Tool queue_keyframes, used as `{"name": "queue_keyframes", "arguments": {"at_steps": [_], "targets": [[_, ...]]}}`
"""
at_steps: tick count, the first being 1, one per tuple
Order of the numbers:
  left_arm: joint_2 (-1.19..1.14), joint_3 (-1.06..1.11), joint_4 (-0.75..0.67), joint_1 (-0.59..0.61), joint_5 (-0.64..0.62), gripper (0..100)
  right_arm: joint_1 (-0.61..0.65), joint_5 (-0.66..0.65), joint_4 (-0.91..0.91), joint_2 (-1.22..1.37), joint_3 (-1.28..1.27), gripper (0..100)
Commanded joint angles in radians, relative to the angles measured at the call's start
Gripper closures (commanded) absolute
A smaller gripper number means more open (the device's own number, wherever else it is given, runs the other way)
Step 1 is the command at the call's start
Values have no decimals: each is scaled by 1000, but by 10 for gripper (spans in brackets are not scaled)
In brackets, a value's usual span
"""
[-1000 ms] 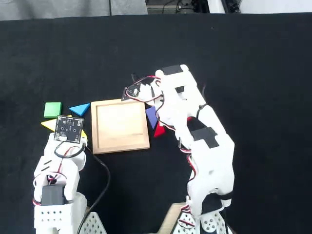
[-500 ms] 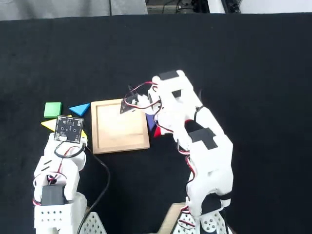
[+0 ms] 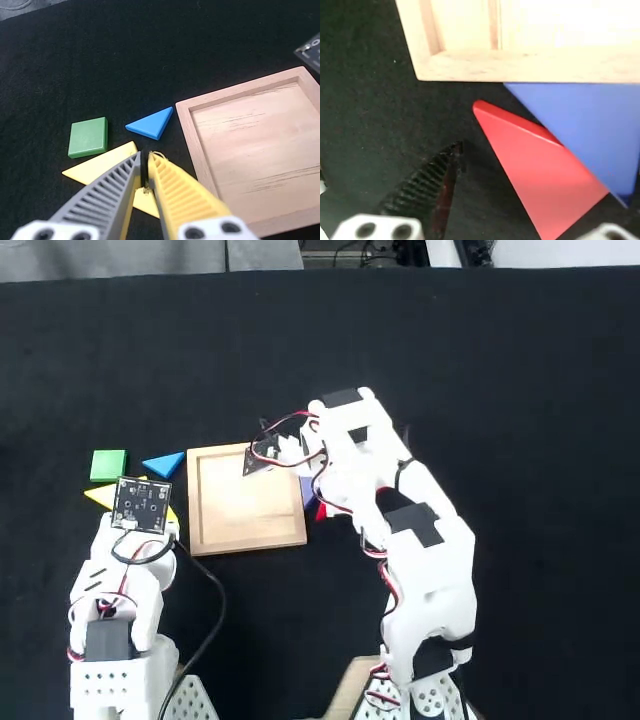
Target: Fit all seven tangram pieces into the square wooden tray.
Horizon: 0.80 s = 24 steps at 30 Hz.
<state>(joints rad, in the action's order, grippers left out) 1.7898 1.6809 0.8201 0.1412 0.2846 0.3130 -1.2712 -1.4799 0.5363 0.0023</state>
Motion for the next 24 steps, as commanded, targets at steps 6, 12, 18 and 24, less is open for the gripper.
{"name": "queue_keyframes", "arguments": {"at_steps": [6, 12, 18, 24], "targets": [[9, 19, -9, -1, 11, 961, 17, -20, 15, -4, 24, 597], [9, 19, -9, -1, 12, 961, 15, -18, 15, -4, 24, 783], [9, 19, -8, -1, 12, 961, -44, -14, 15, -7, 30, 736], [9, 19, -8, -1, 12, 961, -144, -20, -68, -15, 30, 730]]}}
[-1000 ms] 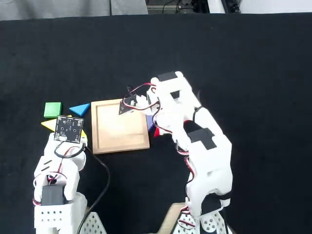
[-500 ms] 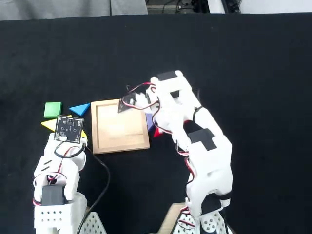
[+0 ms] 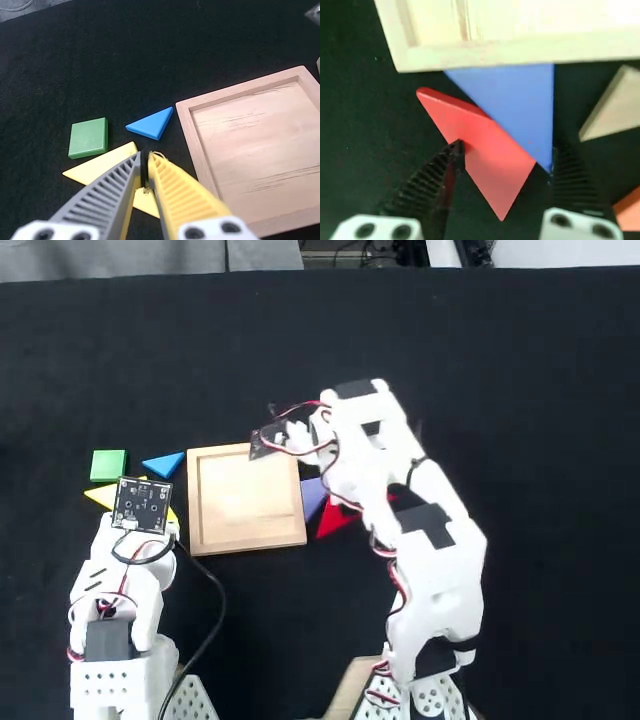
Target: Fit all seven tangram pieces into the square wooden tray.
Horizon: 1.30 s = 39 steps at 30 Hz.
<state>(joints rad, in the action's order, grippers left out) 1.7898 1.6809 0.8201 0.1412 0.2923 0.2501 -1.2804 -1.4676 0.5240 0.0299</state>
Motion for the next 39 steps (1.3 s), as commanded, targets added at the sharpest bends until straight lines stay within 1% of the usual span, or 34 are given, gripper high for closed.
{"name": "queue_keyframes", "arguments": {"at_steps": [1, 4, 7, 9, 11, 13, 17, 19, 25, 27, 31, 33, 39], "targets": [[9, 19, -8, -1, 5, 961, -86, -17, -107, -12, 2, 730], [9, 19, -8, -1, 5, 961, -92, -61, -173, -81, -22, 730], [9, 19, -8, -1, 5, 961, -100, -109, -190, -197, -88, 729], [9, 19, -8, -1, 5, 961, -100, -143, -166, -282, -160, 731], [9, 19, -8, -2, 5, 961, -87, -144, -78, -348, -248, 731], [9, 19, -5, -28, 8, 961, -58, -118, 23, -383, -338, 732], [6, 19, 0, -51, 9, 961, 48, 6, 150, -398, -420, 730], [3, 19, 0, -51, 9, 961, 72, 34, 172, -397, -420, 730], [5, 19, 0, -51, 11, 961, 66, 23, 164, -398, -415, 728], [6, 19, 0, -51, 11, 961, 66, 5, 130, -398, -414, 699], [6, 19, 0, -51, 11, 961, 69, -6, 107, -404, -412, 552], [6, 19, 0, -51, 11, 961, 69, -31, 110, -398, -412, 505], [6, 19, 0, -51, 11, 961, 103, -40, 118, -392, -424, 500]]}}
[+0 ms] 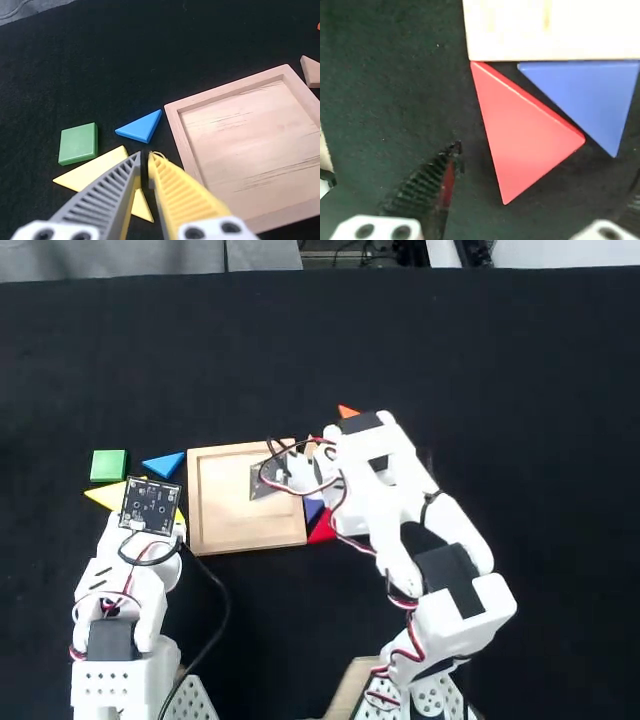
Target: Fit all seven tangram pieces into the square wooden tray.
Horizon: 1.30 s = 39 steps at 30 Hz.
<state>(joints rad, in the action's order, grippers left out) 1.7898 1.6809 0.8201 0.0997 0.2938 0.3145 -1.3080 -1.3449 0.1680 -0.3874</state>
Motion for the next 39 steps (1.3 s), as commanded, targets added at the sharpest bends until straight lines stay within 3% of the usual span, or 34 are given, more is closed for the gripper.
{"name": "queue_keyframes", "arguments": {"at_steps": [1, 18, 26, 39], "targets": [[6, 19, 0, -10, 9, 961, 49, -12, -6, -30, -10, 500], [6, 19, 2, -10, 9, 961, -3, -8, -37, 30, -15, 502], [5, 19, 2, -10, 9, 961, 2, -5, -15, 38, -13, 681], [5, 19, 2, -10, 9, 961, 21, 48, 31, 39, -56, 690]]}}
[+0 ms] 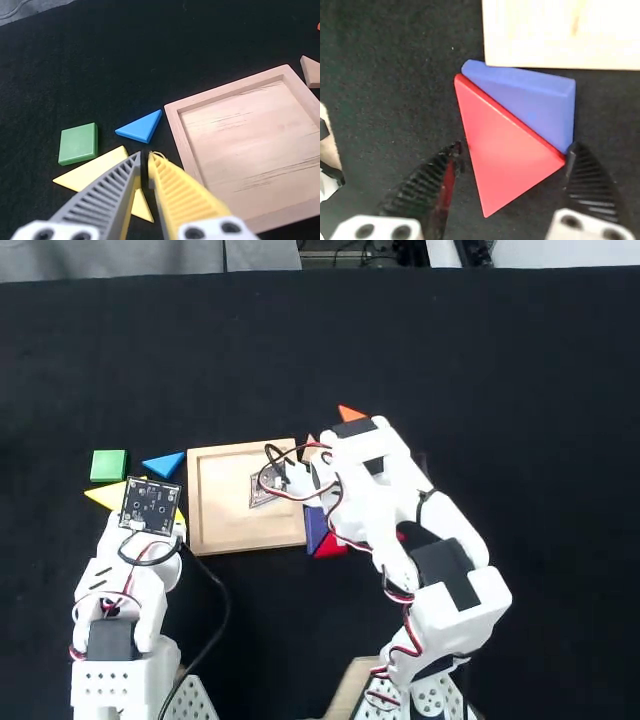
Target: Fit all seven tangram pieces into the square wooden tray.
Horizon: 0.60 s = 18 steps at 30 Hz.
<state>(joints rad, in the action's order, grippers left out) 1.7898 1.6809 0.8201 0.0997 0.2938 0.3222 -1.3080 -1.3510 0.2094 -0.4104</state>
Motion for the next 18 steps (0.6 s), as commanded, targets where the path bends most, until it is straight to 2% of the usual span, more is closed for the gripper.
{"name": "queue_keyframes", "arguments": {"at_steps": [1, 5, 14, 18], "targets": [[5, 19, 2, -10, 9, 961, 20, 69, 66, -2, -53, 693], [5, 19, 2, -10, 9, 961, 25, 101, 149, -13, -102, 694], [3, 19, 2, -10, 9, 961, 23, 101, 140, -13, -94, 694], [3, 19, 2, -10, 9, 961, 23, 98, 71, -13, -96, 691]]}}
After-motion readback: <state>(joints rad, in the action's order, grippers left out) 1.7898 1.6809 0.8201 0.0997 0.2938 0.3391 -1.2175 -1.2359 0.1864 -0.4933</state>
